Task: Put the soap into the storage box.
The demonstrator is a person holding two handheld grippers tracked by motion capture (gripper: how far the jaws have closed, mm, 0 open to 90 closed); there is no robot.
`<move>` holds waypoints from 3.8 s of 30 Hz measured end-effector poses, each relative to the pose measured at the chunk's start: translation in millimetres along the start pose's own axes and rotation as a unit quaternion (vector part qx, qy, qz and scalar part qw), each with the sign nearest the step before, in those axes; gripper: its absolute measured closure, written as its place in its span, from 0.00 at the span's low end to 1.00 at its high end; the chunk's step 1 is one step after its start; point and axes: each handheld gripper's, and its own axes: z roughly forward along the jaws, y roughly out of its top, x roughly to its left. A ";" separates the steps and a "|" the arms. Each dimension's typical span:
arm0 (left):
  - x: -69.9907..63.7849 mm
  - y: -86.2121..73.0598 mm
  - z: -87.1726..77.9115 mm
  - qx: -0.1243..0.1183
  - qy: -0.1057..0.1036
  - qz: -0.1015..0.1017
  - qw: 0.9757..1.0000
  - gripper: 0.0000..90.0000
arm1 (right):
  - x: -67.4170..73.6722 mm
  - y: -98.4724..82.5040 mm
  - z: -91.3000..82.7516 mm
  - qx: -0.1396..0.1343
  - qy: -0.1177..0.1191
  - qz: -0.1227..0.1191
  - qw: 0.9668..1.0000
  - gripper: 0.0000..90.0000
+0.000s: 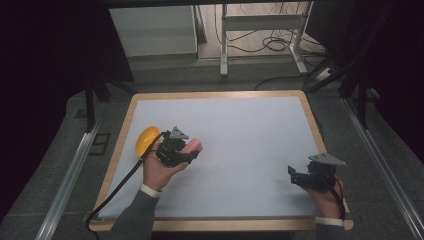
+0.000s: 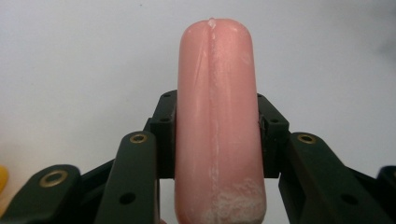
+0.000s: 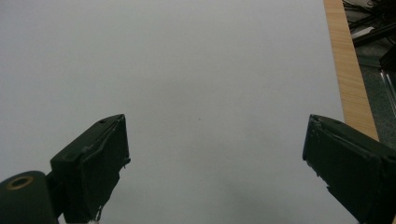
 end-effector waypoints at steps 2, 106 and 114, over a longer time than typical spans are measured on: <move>2.1 -0.3 -2.4 -0.002 0.002 -0.002 1.000 0.67 | 0.1 -0.1 0.1 0.000 0.000 0.000 1.000 0.08; 94.6 -22.6 -46.4 -0.011 0.101 -0.091 0.991 0.67 | -0.9 -1.1 0.3 0.005 -0.005 0.004 1.000 0.08; 101.2 -25.9 -45.7 -0.005 0.106 -0.098 0.990 0.67 | -0.7 -1.1 0.5 0.004 -0.004 0.003 1.000 0.08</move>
